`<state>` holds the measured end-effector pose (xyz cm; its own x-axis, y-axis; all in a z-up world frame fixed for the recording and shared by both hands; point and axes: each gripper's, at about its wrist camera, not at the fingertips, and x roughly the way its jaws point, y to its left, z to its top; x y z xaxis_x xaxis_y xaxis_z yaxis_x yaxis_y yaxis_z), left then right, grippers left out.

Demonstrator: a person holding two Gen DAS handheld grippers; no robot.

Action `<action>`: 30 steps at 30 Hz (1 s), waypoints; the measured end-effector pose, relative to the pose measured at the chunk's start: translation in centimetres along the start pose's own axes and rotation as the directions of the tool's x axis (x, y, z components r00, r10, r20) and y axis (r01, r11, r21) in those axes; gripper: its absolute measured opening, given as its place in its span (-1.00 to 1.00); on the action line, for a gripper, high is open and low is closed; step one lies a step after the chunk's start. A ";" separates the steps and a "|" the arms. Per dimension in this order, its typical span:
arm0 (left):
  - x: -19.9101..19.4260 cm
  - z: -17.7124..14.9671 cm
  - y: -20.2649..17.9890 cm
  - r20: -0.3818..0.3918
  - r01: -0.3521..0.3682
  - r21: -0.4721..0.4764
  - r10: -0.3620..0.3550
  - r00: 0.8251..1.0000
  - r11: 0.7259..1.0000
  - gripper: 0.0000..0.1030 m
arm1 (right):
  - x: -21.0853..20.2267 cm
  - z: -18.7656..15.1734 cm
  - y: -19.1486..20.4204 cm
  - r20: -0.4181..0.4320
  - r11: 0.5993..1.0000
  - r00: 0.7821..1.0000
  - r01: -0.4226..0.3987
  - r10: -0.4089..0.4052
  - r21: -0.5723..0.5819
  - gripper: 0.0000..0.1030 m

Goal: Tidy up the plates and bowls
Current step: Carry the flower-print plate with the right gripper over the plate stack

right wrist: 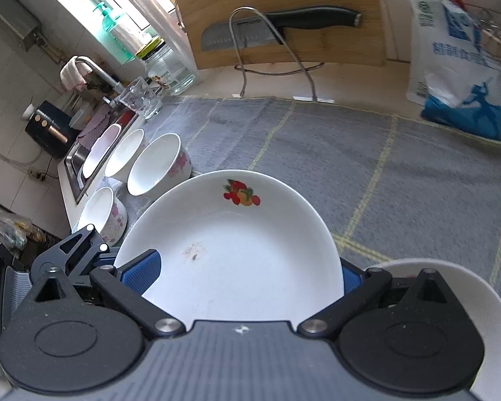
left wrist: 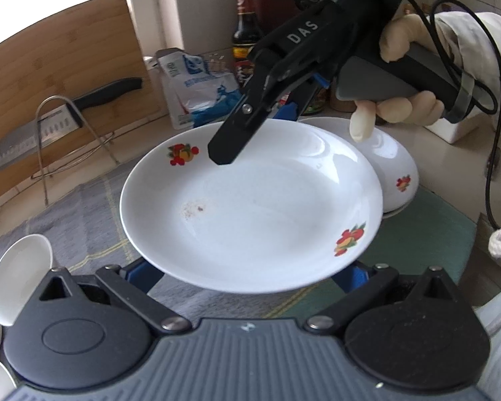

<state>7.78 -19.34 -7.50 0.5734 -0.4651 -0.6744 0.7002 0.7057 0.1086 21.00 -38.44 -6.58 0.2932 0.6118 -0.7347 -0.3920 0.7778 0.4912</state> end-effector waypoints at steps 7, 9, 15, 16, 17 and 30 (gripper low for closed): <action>0.6 0.7 -1.2 0.004 0.049 0.045 -0.050 0.999 0.998 0.99 | -2.2 -2.0 -1.1 0.038 0.998 0.999 0.031 -0.033 0.047 1.00; 0.9 0.9 -1.7 0.003 0.066 0.060 -0.066 0.998 0.996 0.99 | -2.7 -2.5 -1.5 0.047 0.997 0.998 0.040 -0.043 0.061 1.00; 1.7 1.6 -2.5 -0.005 0.109 0.110 -0.109 0.994 0.988 0.99 | -4.1 -4.1 -2.8 0.066 0.991 0.995 0.073 -0.081 0.110 1.00; 1.9 1.7 -2.6 -0.006 0.116 0.116 -0.116 0.993 0.986 0.99 | -4.3 -4.4 -3.0 0.069 0.990 0.994 0.079 -0.087 0.118 1.00; 2.1 1.9 -2.6 -0.009 0.123 0.120 -0.123 0.992 0.985 0.99 | -4.5 -4.5 -3.2 0.072 0.989 0.993 0.082 -0.092 0.125 1.00; 4.3 2.2 -4.0 -0.033 0.191 0.171 -0.188 0.982 0.967 0.99 | -6.1 -7.2 -5.4 0.098 0.970 0.985 0.116 -0.139 0.213 1.00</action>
<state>8.32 -25.33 -9.22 0.4170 -0.5721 -0.7063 0.8590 0.5020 0.1005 15.03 -47.43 -8.08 0.4289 0.5088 -0.7464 -0.1603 0.8560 0.4915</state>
